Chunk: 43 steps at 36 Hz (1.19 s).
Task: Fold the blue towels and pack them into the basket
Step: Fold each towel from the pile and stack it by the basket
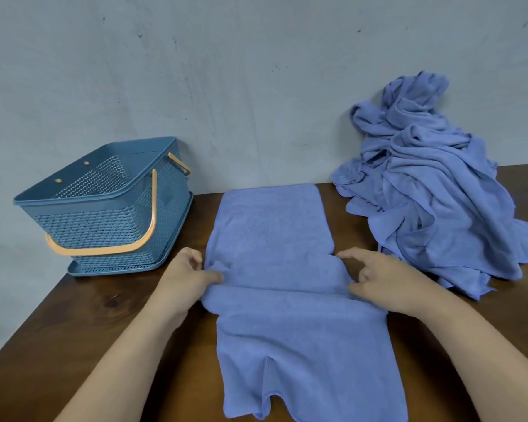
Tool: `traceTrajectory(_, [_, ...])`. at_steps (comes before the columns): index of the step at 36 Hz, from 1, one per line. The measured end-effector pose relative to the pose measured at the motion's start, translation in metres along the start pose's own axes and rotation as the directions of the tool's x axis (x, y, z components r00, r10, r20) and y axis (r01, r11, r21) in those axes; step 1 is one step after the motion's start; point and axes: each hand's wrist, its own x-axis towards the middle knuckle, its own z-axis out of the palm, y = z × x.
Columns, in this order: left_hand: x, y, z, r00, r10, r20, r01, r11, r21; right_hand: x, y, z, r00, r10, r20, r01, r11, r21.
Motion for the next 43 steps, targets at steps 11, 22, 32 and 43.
traceTrajectory(11, [-0.022,-0.027,-0.025,0.990,0.139,0.034,-0.143,0.941,0.306,-0.019,-0.005,-0.018,0.969,-0.031,0.247,0.039,0.999,-0.026])
traceTrajectory(22, [-0.038,-0.028,-0.019,0.894,0.406,0.192,-0.449,0.795,0.409,0.004,-0.006,0.011,0.961,-0.223,-0.161,0.176,0.948,-0.266])
traceTrajectory(32, [-0.040,-0.029,-0.024,0.893,0.420,0.164,-0.449,0.791,0.415,0.005,0.006,0.008,0.962,-0.146,-0.230,0.073,0.951,-0.299])
traceTrajectory(43, [-0.105,-0.030,-0.033,0.781,0.468,0.413,-0.597,0.754,0.274,0.009,0.012,0.014,0.971,-0.202,-0.129,0.148,0.929,-0.341])
